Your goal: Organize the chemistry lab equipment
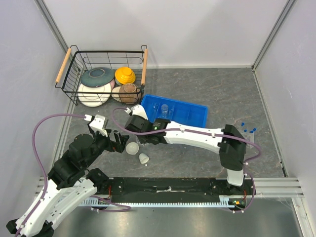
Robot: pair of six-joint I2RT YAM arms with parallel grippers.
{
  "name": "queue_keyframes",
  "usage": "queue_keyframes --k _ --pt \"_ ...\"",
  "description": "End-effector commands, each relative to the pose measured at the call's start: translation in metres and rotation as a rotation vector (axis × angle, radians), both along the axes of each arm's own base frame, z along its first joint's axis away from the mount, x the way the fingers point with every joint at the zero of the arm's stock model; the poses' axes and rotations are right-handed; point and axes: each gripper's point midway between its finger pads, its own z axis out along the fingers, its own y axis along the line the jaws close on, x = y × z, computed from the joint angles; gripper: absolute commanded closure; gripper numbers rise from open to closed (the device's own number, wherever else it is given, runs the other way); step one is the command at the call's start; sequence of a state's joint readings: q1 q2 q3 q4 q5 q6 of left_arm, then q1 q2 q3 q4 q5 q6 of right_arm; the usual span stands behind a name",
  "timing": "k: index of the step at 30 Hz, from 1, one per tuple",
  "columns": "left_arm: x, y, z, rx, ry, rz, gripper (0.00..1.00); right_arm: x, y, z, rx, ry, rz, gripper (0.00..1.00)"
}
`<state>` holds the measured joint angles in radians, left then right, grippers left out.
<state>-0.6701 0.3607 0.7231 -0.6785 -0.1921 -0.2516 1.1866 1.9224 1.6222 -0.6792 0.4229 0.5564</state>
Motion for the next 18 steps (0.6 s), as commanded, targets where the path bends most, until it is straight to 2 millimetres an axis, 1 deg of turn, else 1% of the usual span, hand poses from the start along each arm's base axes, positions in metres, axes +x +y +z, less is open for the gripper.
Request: queue_keyframes --k 1,2,4,6,7,8,9,10,11,12,13,14,15,16,17,18 --pt "0.004 0.001 0.006 0.004 -0.033 0.005 0.00 0.004 -0.019 0.050 0.064 -0.095 -0.062 1.00" --pt "0.004 0.001 0.006 0.004 -0.033 0.005 0.00 0.001 -0.024 0.057 0.071 -0.102 -0.063 1.00" --pt "0.004 0.001 0.006 0.004 -0.033 0.005 0.00 0.000 -0.033 0.064 0.073 -0.123 -0.082 1.00" --pt "0.004 0.001 0.006 0.004 -0.033 0.005 0.00 -0.002 -0.048 0.071 0.079 -0.141 -0.109 1.00" --pt "0.004 0.001 0.006 0.007 -0.033 0.004 0.00 0.001 -0.058 0.081 0.084 -0.177 -0.135 1.00" --pt "0.004 0.001 0.006 0.006 -0.034 0.004 0.00 0.000 -0.069 0.076 0.056 -0.181 -0.149 1.00" --pt "0.004 0.001 0.006 0.006 -0.032 0.006 0.00 0.001 -0.076 0.077 0.047 -0.193 -0.169 1.00" --pt "0.004 0.001 0.006 0.007 -0.033 0.004 0.00 0.004 -0.086 0.086 0.049 -0.222 -0.198 1.00" --pt "0.004 0.001 0.006 0.006 -0.034 0.004 0.00 0.004 -0.096 0.085 0.028 -0.231 -0.214 1.00" --pt "0.004 0.000 0.006 0.007 -0.034 0.002 0.00 0.005 -0.101 0.088 0.030 -0.244 -0.230 1.00" --pt "0.004 0.000 0.005 0.007 -0.031 0.003 0.00 0.008 -0.110 0.097 0.041 -0.264 -0.251 1.00" --pt "0.004 0.000 0.006 0.006 -0.033 0.003 0.00 0.012 -0.121 0.096 0.031 -0.266 -0.275 1.00" --pt "0.004 0.000 0.006 0.006 -0.033 0.003 0.00 0.016 -0.126 0.098 0.034 -0.270 -0.290 1.00" --pt "0.004 0.000 0.005 0.007 -0.031 0.003 0.00 0.018 -0.134 0.103 0.040 -0.278 -0.301 1.00" --pt "0.004 0.000 0.005 0.008 -0.030 0.001 0.00 0.028 -0.147 0.101 0.026 -0.279 -0.336 1.00" --pt "0.004 0.000 0.006 0.006 -0.033 0.003 0.00 0.033 -0.154 0.100 0.019 -0.277 -0.354 1.00"
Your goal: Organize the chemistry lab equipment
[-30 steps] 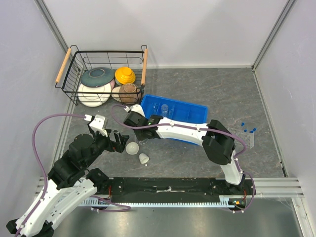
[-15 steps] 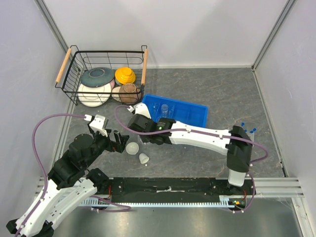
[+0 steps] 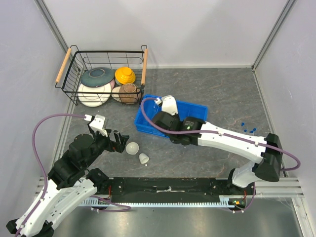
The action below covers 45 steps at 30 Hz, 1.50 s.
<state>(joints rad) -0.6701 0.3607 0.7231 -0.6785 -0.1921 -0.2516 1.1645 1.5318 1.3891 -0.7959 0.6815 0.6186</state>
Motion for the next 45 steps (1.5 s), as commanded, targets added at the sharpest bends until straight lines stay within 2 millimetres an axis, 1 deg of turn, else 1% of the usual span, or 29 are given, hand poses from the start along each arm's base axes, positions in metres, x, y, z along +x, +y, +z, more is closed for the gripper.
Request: queue_keyframes --k 1,2,4,5,7,8,10,11,12,13,14,15,16,17,18,19,20,21,23,24,26,27,28,31,37,45 --pt "0.004 0.000 0.006 0.006 -0.033 0.003 0.00 0.034 -0.046 0.026 0.027 -0.084 -0.146 1.00" --pt "0.004 0.000 0.005 0.008 -0.032 0.002 0.00 0.045 -0.059 0.021 0.031 -0.066 -0.177 1.00" --pt "0.004 0.000 0.006 0.005 -0.034 0.003 0.00 0.058 -0.067 0.018 0.063 -0.063 -0.199 1.00" --pt "0.004 0.001 0.006 0.006 -0.034 0.004 0.00 0.070 -0.080 0.015 0.069 -0.054 -0.233 1.00" --pt "0.004 0.001 0.006 0.007 -0.033 0.004 0.00 0.081 -0.083 0.008 0.091 -0.036 -0.247 1.00" --pt "0.004 0.001 0.006 0.007 -0.035 0.005 0.00 0.090 -0.091 0.006 0.094 -0.034 -0.273 1.00" --pt "0.004 0.001 0.006 0.006 -0.034 0.004 0.00 0.100 -0.087 0.000 0.121 -0.017 -0.269 1.00" --pt "0.004 0.001 0.006 0.007 -0.033 0.004 0.00 0.107 -0.090 -0.002 0.125 -0.016 -0.281 1.00" --pt "0.004 0.001 0.006 0.007 -0.033 0.004 0.00 0.111 -0.087 -0.008 0.123 -0.003 -0.279 1.00" --pt "0.004 0.001 0.006 0.006 -0.034 0.006 0.00 0.117 -0.085 -0.005 0.136 -0.011 -0.280 1.00" --pt "0.004 0.001 0.006 0.006 -0.034 0.004 0.00 0.122 -0.087 -0.005 0.140 -0.010 -0.288 1.00" --pt "0.004 0.001 0.006 0.007 -0.033 0.006 0.00 0.127 -0.086 -0.011 0.128 -0.001 -0.289 1.00" --pt "0.004 0.001 0.006 0.005 -0.035 0.004 0.00 0.134 -0.085 -0.008 0.145 0.000 -0.292 1.00" --pt "0.004 0.001 0.006 0.007 -0.033 0.006 0.00 0.137 -0.085 -0.009 0.147 0.002 -0.293 1.00" --pt "0.004 0.001 0.006 0.007 -0.035 0.005 0.00 0.142 -0.084 -0.013 0.141 0.010 -0.297 1.00" --pt "0.004 0.001 0.006 0.005 -0.035 0.004 0.00 0.147 -0.083 -0.010 0.153 0.009 -0.297 1.00" --pt "0.004 0.001 0.006 0.006 -0.034 0.004 0.00 0.150 -0.083 -0.012 0.155 0.014 -0.300 1.00" --pt "0.004 0.001 0.006 0.007 -0.033 0.004 0.00 0.153 -0.082 -0.017 0.148 0.026 -0.300 1.00" --pt "0.004 0.001 0.006 0.006 -0.034 0.004 0.00 0.158 -0.079 -0.016 0.160 0.024 -0.297 1.00" --pt "0.004 0.001 0.006 0.006 -0.034 0.004 0.00 0.160 -0.078 -0.020 0.153 0.030 -0.298 1.00" --pt "0.004 0.001 0.006 0.006 -0.034 0.004 0.00 0.164 -0.075 -0.018 0.156 0.024 -0.296 1.00" --pt "0.004 0.001 0.006 0.005 -0.035 0.004 0.00 0.165 -0.074 -0.022 0.146 0.031 -0.294 1.00" --pt "0.004 0.001 0.006 0.007 -0.033 0.004 0.00 0.167 -0.075 -0.023 0.143 0.030 -0.297 1.00" --pt "0.004 0.001 0.005 0.008 -0.032 0.004 0.00 0.169 -0.078 -0.031 0.126 0.043 -0.303 1.00" --pt "0.004 0.000 0.005 0.009 -0.029 0.003 0.00 0.171 -0.083 -0.054 0.108 0.073 -0.325 1.00" --pt "0.004 0.000 0.005 0.010 -0.028 0.003 0.00 0.174 -0.086 -0.072 0.112 0.098 -0.338 1.00"
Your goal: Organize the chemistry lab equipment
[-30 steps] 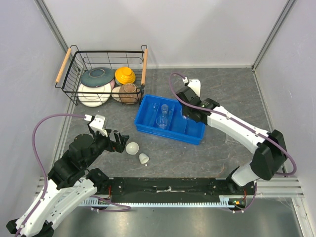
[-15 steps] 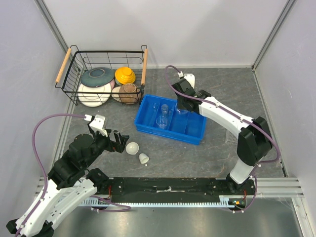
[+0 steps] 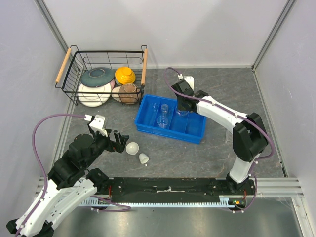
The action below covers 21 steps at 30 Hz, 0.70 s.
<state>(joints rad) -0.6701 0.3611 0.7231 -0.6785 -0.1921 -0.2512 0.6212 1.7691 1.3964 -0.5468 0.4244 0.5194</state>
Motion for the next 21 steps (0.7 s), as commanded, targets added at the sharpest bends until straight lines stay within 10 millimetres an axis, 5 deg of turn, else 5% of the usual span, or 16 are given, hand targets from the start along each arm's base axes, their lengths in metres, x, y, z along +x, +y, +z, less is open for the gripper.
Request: queue_keyframes --k 1,11,21 --pt "0.004 0.000 0.005 0.009 -0.029 0.004 0.00 0.015 0.001 0.002 0.032 -0.044 -0.024 1.00" --pt "0.005 0.000 0.005 0.008 -0.029 0.005 0.00 0.011 0.001 -0.012 0.036 -0.019 -0.023 0.90" --pt "0.004 0.000 0.005 0.007 -0.030 0.005 0.00 0.008 -0.001 0.006 0.058 -0.046 -0.018 0.71"
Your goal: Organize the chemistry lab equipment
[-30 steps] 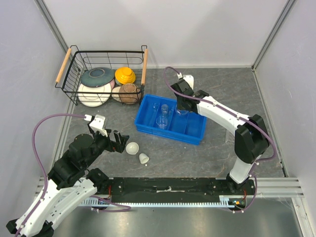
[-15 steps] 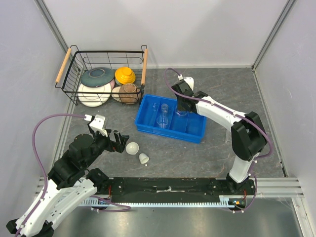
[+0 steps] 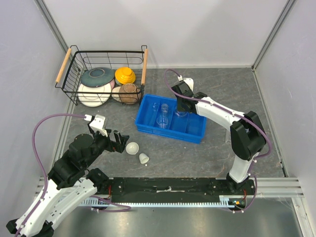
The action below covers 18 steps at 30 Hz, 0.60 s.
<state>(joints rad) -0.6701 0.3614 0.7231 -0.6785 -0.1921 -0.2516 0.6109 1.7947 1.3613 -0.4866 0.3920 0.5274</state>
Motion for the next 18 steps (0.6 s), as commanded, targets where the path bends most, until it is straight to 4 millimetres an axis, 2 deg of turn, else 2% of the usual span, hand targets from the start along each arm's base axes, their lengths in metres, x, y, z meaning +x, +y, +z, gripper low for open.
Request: queue_keyframes --k 1,5,13,16,18 --pt "0.004 0.001 0.006 0.007 -0.032 0.006 0.00 0.004 -0.004 0.028 0.038 -0.066 -0.021 0.69" --pt "0.004 0.000 0.005 0.010 -0.029 0.004 0.00 0.002 -0.002 0.044 0.053 -0.079 -0.004 0.57" --pt "0.004 0.000 0.006 0.007 -0.031 0.006 0.00 -0.001 0.000 0.056 0.062 -0.085 0.010 0.53" --pt "0.004 0.000 0.005 0.009 -0.030 0.004 0.00 -0.008 0.007 0.071 0.078 -0.113 0.031 0.53" --pt "0.004 0.000 0.005 0.008 -0.029 0.005 0.00 -0.018 0.017 0.090 0.097 -0.148 0.065 0.53"
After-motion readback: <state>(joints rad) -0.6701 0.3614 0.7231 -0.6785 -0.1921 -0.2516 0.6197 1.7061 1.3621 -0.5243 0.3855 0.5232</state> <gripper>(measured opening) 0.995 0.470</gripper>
